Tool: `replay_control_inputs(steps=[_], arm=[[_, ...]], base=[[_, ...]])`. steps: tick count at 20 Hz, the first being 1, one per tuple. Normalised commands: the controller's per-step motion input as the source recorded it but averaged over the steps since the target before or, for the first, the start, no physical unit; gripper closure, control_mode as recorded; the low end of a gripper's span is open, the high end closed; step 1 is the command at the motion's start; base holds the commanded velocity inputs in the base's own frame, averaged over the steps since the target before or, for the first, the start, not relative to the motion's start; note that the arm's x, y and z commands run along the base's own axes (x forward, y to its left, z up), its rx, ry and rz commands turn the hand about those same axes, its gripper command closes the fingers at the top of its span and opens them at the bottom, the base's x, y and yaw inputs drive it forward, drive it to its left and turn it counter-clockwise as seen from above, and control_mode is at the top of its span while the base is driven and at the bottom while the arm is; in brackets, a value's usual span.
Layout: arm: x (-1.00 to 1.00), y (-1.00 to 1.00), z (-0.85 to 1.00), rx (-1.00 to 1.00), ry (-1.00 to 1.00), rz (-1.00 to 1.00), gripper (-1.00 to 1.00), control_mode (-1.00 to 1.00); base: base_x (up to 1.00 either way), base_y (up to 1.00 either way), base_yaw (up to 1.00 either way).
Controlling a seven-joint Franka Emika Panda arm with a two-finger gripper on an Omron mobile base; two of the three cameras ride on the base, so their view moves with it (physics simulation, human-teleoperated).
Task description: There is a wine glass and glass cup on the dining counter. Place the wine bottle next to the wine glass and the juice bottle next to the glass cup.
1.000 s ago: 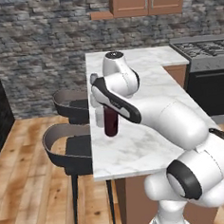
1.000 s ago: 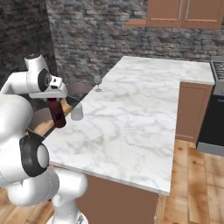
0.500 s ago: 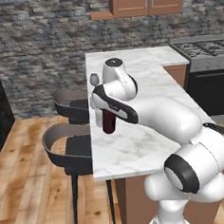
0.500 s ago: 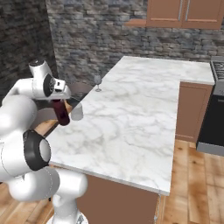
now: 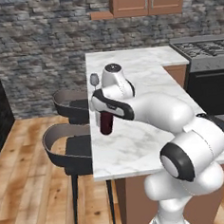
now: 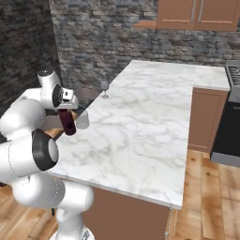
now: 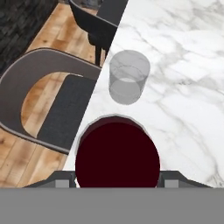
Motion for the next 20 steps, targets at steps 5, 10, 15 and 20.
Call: replay_control_inputs(steps=[5,10,15,20], arm=[[0.25,0.03,-0.24,0.00,0.00,0.00,1.00,-1.00],[0.14,0.04,-0.28,0.00,0.04,0.00,1.00,-1.00],[0.08,0.01,-0.30,0.00,0.04,0.00,1.00,-1.00],[0.01,0.02,-0.30,0.00,0.01,0.00,1.00,-1.00]], base=[[0.00,0.00,0.00],[0.00,0.00,0.00],[0.00,0.00,0.00],[0.00,0.00,0.00]])
